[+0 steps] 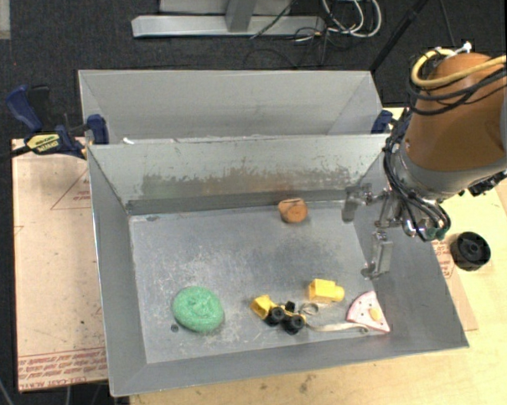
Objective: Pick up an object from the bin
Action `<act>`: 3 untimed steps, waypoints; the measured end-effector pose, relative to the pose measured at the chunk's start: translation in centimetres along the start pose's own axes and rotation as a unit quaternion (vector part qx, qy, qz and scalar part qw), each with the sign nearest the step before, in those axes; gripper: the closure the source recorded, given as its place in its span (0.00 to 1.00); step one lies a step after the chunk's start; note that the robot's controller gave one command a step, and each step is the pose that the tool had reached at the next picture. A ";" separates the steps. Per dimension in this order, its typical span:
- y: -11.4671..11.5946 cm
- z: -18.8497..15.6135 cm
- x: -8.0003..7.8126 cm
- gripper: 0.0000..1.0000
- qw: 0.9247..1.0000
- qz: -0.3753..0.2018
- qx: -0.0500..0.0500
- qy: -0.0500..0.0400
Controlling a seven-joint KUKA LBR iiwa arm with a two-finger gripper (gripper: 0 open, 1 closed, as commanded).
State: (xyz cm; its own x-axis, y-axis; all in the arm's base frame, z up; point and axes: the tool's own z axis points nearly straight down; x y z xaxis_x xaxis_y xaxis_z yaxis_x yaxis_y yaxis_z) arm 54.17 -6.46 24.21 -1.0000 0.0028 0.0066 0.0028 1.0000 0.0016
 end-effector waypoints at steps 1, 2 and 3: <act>0.0 -0.5 -0.1 0.00 1.000 -0.001 0.001 -0.004; 0.3 3.5 0.9 0.00 0.999 -0.045 0.001 -0.006; 2.6 7.8 1.2 0.00 0.993 -0.116 0.001 -0.005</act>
Offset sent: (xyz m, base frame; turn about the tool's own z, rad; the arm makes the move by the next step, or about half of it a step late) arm -0.0289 0.0074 -0.1012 -0.2306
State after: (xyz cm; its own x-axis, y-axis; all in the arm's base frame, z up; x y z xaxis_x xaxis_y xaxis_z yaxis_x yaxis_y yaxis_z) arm 52.91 -3.79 16.38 -0.9737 -0.2279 -0.0027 -0.2279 0.9737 -0.0004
